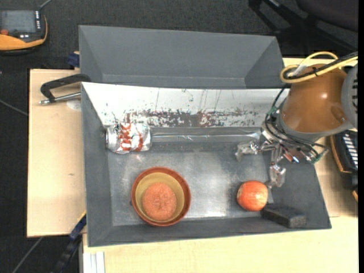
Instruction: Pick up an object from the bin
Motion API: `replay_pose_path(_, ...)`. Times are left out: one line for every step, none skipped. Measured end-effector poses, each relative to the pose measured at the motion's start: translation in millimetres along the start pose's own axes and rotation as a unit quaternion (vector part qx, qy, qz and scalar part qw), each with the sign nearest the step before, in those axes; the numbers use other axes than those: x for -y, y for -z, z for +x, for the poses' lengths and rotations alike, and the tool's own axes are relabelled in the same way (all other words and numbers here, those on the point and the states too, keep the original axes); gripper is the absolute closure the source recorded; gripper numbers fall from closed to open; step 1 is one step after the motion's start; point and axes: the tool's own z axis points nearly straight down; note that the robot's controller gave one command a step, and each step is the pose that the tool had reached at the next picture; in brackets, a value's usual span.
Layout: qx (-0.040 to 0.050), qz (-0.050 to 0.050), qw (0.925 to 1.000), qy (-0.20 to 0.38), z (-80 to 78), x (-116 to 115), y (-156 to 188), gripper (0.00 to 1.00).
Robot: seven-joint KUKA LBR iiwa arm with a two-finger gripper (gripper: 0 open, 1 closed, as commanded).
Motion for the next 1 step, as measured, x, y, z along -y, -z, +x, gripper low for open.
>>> replay_pose_path(0.0015, 0.0, 0.9075, 0.42, -12.3, -22.4, -25.8, 0.0)
